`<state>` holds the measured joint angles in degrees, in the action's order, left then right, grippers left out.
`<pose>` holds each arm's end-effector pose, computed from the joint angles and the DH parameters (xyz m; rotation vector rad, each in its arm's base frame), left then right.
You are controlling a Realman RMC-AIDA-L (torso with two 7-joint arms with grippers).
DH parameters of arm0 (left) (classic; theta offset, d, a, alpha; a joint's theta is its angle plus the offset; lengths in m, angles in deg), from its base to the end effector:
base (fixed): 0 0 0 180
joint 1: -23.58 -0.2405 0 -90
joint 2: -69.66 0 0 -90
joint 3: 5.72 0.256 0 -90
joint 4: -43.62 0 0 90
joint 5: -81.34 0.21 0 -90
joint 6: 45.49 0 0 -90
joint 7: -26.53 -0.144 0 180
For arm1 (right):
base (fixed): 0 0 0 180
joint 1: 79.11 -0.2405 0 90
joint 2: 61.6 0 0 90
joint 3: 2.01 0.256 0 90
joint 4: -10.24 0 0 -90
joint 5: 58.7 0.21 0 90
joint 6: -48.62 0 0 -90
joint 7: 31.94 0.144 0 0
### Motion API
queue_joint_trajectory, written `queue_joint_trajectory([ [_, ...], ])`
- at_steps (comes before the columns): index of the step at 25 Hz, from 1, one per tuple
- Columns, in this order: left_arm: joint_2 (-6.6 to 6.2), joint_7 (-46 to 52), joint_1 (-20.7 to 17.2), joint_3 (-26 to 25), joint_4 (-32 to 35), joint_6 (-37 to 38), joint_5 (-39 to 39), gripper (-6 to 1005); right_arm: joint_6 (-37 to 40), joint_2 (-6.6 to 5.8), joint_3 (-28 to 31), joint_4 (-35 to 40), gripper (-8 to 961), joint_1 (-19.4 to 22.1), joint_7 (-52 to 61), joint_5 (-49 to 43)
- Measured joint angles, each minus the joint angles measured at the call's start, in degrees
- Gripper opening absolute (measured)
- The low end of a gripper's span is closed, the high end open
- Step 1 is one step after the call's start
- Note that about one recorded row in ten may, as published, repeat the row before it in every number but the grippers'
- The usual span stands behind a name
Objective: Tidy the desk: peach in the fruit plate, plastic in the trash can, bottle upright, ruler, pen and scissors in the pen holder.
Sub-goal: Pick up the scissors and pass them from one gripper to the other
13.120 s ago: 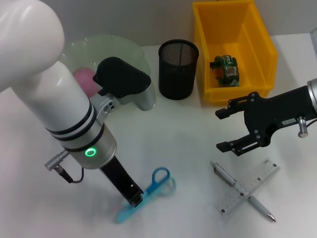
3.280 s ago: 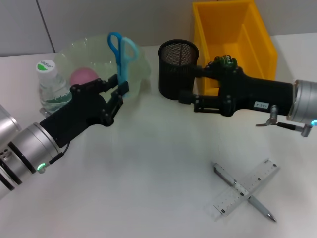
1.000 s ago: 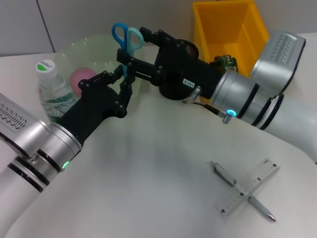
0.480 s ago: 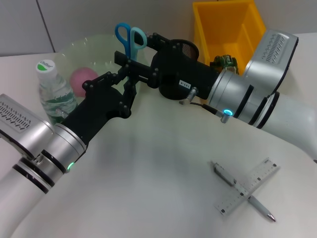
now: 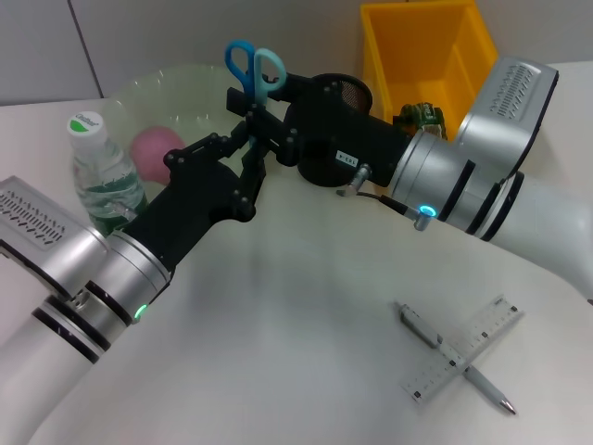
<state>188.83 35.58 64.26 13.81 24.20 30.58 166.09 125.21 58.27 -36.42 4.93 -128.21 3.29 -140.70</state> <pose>-0.2134 0.3258 -0.0965 -2.1102 -0.3419 -0.9950 0.1724 0.3711 -0.0788 -2.3321 0.3544 1.1440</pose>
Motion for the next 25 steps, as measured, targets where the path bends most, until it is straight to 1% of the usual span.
queue_joint_trajectory([
  [5,0.00,-0.02,-0.04,-0.55,0.00,-0.70,0.73,210,0.00,0.00,-0.03,0.15,314,0.07,-0.08,0.00],
  [16,0.00,-0.06,-0.09,-0.55,-0.01,-0.80,0.86,210,-0.29,-0.01,-0.60,0.16,269,0.21,-0.63,-0.06],
  [21,0.00,-0.08,-0.09,-0.55,0.00,-0.83,0.93,210,-0.49,-0.01,-0.61,0.13,92,0.22,-0.63,-0.06],
  [25,0.00,-0.09,-0.08,-0.42,0.02,-0.83,1.16,210,-0.52,0.00,-0.58,0.12,91,0.23,-0.63,-0.08],
])
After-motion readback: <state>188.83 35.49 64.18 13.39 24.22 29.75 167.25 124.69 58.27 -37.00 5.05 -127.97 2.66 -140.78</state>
